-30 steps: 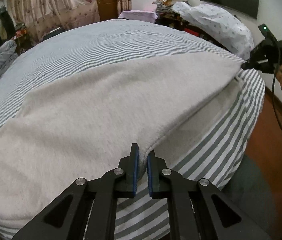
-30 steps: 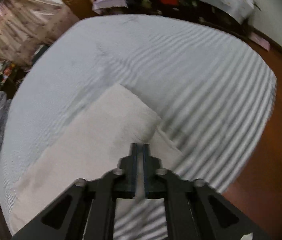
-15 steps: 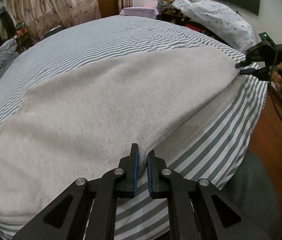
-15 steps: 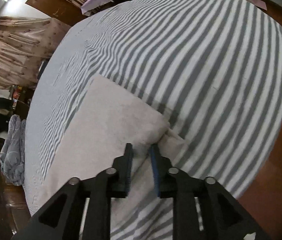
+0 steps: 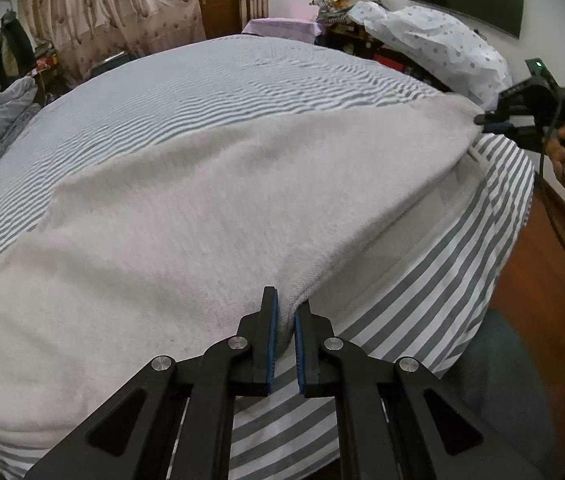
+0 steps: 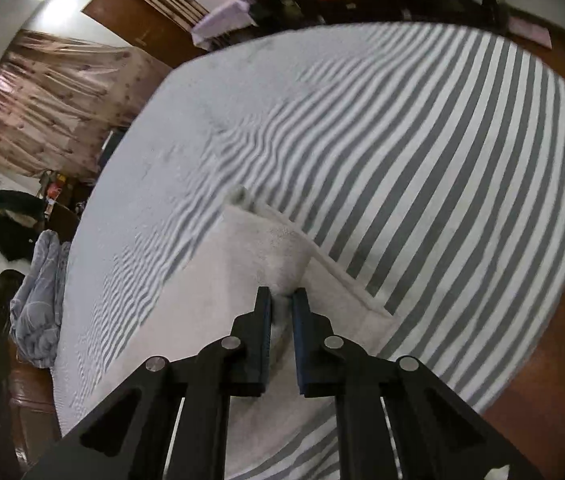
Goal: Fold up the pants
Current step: 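Pull the folded pants taut with both tools to smooth the fold, then open both tools and release the grey pants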
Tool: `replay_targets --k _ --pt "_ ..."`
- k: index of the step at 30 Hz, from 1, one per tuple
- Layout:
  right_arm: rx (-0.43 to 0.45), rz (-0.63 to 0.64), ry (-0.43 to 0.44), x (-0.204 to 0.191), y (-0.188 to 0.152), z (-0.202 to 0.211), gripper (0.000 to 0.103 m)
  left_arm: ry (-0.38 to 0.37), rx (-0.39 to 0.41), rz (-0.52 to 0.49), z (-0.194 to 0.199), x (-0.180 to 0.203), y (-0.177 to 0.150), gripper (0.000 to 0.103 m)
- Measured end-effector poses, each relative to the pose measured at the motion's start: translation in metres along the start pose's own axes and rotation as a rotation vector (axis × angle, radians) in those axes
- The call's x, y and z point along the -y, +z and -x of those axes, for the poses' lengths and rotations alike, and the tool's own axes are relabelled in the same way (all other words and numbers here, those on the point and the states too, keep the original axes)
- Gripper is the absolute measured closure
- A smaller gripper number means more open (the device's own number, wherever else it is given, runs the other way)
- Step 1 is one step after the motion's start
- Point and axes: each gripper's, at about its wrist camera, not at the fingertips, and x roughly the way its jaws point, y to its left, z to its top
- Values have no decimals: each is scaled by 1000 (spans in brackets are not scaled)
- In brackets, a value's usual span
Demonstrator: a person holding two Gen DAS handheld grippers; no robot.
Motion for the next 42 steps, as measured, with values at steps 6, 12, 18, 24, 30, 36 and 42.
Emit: replay_targets --k 6,12,18,24,30,36,42 --pt "3 -8 -32 8 -16 13 94 -16 -4 3 8 -2 -3 95" --pt "-22 -7 -109 26 -28 5 95 -17 -41 -23 -1 3 -14 95" --pt "-52 17 -182 35 -34 -20 94 -9 -75 -42 -13 3 -19 95" --pt "-96 49 -223 24 -25 -26 66 -28 -122 22 -28 -5 -16 90" --pt "-61 64 -228 2 -22 6 64 -124 -118 122 -11 -26 -8 82" --pt "-5 225 -200 -59 -23 37 64 -126 12 237 27 -69 2 69" --pt "-136 471 5 -177 -47 4 64 83 45 417 32 -138 2 67"
